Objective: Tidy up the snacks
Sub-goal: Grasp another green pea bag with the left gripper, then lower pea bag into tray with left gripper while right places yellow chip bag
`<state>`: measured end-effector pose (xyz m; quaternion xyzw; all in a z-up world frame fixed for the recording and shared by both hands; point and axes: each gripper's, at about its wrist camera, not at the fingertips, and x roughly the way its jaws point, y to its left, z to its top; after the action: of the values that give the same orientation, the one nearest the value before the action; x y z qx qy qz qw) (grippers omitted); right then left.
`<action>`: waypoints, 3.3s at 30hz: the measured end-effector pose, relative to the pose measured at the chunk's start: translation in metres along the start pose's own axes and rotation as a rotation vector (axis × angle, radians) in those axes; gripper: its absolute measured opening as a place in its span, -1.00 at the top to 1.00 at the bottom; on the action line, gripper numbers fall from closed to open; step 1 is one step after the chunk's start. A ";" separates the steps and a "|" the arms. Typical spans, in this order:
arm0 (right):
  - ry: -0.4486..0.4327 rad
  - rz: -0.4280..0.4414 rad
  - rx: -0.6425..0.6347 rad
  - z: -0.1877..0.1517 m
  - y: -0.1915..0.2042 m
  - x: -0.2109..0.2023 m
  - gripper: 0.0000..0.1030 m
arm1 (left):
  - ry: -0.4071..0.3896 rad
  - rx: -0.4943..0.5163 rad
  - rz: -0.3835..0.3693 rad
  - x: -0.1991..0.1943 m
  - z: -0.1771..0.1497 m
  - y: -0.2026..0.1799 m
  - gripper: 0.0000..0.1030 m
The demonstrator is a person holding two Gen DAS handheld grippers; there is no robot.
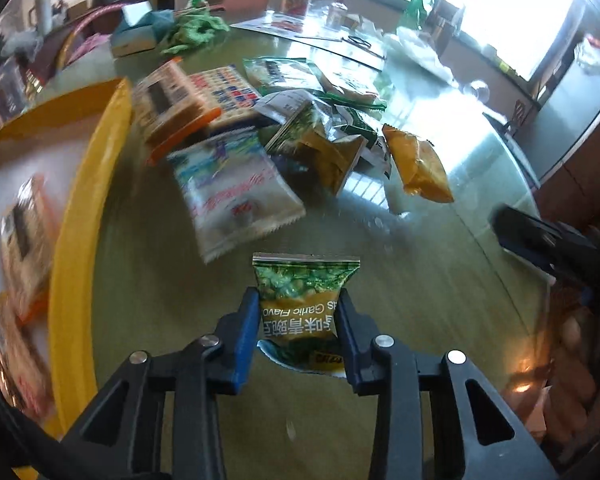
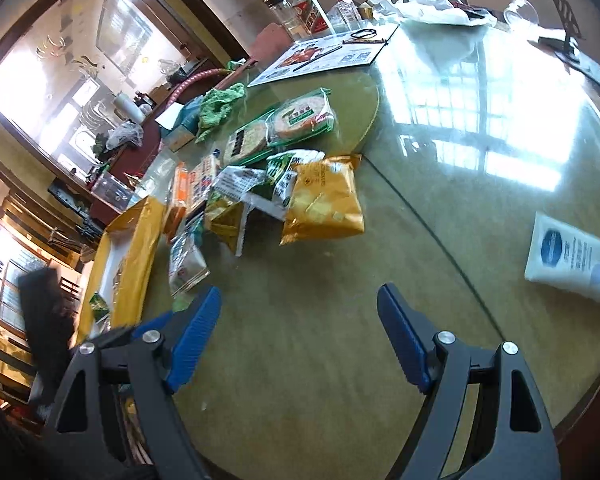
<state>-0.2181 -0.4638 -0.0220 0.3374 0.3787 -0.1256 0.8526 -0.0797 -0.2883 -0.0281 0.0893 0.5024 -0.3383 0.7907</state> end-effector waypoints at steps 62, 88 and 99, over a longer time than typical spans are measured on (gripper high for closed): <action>-0.028 0.203 -0.326 0.005 0.187 -0.012 0.12 | -0.375 -0.379 -0.031 -0.168 -0.021 0.158 0.30; 0.163 -0.030 -0.526 0.028 0.291 0.194 0.12 | -0.113 -0.526 0.054 -0.048 0.040 0.251 0.30; 0.184 -0.113 -0.570 0.018 0.301 0.207 0.02 | -0.069 -0.538 0.059 -0.045 0.037 0.257 -0.35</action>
<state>0.0746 -0.2442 -0.0200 0.0728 0.4925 -0.0302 0.8667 0.0960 -0.0919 -0.0225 -0.1208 0.5443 -0.1725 0.8120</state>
